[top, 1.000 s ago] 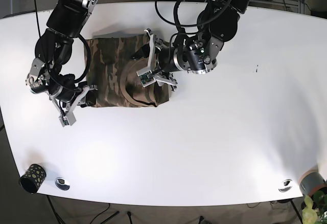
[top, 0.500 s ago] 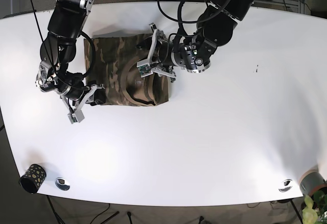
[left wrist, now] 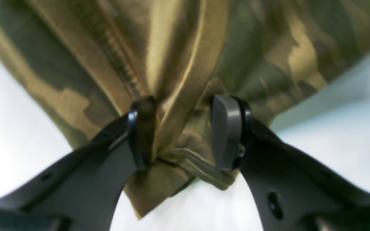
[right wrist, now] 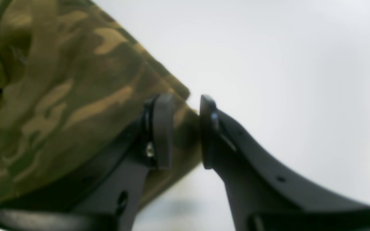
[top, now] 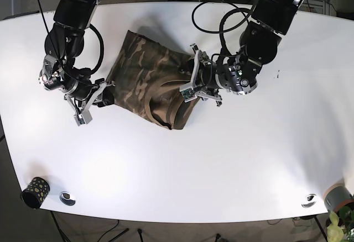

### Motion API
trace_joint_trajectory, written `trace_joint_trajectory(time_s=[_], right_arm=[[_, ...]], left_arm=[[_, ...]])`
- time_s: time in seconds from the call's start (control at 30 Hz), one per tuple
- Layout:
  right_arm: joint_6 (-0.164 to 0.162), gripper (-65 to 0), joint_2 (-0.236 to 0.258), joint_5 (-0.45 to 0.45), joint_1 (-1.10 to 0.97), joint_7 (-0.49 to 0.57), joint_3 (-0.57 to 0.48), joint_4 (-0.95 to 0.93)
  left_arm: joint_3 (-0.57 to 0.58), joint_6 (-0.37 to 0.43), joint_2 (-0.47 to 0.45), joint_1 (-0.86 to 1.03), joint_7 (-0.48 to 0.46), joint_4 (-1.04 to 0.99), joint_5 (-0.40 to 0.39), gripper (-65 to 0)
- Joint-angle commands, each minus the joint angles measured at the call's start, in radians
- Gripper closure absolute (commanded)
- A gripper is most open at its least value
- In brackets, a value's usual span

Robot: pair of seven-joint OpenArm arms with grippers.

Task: Fold the T-shirt properly
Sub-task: 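Press and square the folded bundle with both grippers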

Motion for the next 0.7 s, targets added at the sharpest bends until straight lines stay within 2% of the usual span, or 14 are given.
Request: trace_joint_trajectory(time_s=[0.0,0.3,0.47,0.6,0.67], right_arm=[[0.009,-13.0,-0.005,0.023,0.024,-0.005,0.0,0.067],[0.009,-13.0,0.0,0.009,0.022,-0.022,-0.002,0.118],[0.009,-13.0,-0.023,-0.117,0.031,-0.02,-0.003,0.116],[0.009,-13.0,-0.066,-0.23,0.054,-0.016,-0.003,0.116],[0.009,-13.0,-0.072,-0.253,0.057,-0.016,-0.003,0.116]], left_arm=[[-0.032,-0.001,-0.017,-0.025,0.016,0.019,0.004,-25.8],[-0.246,-0.001,-0.011,-0.019,0.016,0.148,0.004,-25.8],[-0.33,-0.001,0.03,0.024,0.016,0.2,0.004,-25.8],[-0.341,-0.001,0.03,0.06,0.016,0.23,0.004,-25.8],[-0.341,-0.001,0.032,0.074,0.016,0.243,0.004,-25.8]])
